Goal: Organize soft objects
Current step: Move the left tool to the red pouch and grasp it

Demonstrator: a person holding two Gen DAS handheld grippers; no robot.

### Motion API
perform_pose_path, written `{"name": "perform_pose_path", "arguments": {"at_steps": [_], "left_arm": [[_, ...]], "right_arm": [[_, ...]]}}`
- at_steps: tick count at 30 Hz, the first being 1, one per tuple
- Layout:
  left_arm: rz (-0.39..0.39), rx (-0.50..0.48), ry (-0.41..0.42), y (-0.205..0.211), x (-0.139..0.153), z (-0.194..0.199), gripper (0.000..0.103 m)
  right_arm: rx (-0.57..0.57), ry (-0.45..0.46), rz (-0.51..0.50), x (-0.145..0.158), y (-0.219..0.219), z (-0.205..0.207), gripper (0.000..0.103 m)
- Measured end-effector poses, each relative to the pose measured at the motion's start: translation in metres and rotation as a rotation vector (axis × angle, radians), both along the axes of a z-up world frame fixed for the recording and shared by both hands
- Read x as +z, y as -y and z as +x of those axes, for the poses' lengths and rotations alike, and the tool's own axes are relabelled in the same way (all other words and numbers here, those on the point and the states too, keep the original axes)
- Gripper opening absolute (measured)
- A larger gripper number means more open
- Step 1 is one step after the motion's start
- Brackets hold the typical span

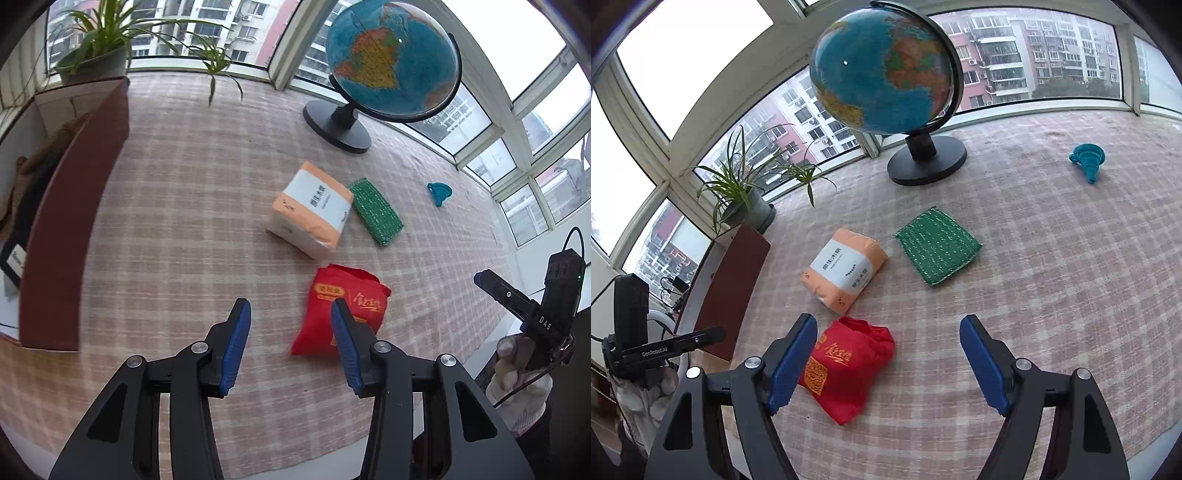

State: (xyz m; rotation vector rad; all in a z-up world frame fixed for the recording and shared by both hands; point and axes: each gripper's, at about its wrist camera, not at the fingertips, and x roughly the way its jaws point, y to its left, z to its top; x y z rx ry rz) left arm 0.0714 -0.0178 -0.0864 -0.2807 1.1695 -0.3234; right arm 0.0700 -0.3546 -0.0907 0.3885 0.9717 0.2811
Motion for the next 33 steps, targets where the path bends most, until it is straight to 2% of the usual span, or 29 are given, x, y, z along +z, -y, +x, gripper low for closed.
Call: {"name": "perform_pose_path", "arguments": {"at_steps": [7,10,11,13,21,29,33], "left_arm": [[0.01,-0.005,-0.01,0.054,-0.011,0.013,0.044],[0.036,-0.001,-0.028,0.064,-0.019,0.021,0.044],[0.034,-0.01,-0.041,0.065,-0.022,0.023,0.048],[0.035,-0.025,-0.066,0.066,-0.03,0.025,0.052],[0.001,-0.141,-0.192,0.065,-0.068,0.029,0.052],[-0.074,-0.209,-0.245,0.061,-0.083,0.035,0.052],[-0.131,-0.219,-0.26,0.058,-0.087,0.036,0.052]], "right_arm": [[0.018,-0.059,0.052,-0.018,0.042,0.016,0.076],[0.043,-0.09,0.095,-0.027,0.046,0.022,0.076],[0.057,-0.098,0.103,-0.031,0.045,0.024,0.076],[0.092,-0.118,0.116,-0.04,0.038,0.026,0.076],[0.21,-0.224,0.19,-0.076,-0.016,0.025,0.076],[0.189,-0.331,0.3,-0.103,-0.045,0.034,0.075],[0.173,-0.347,0.319,-0.105,-0.053,0.04,0.07]]}}
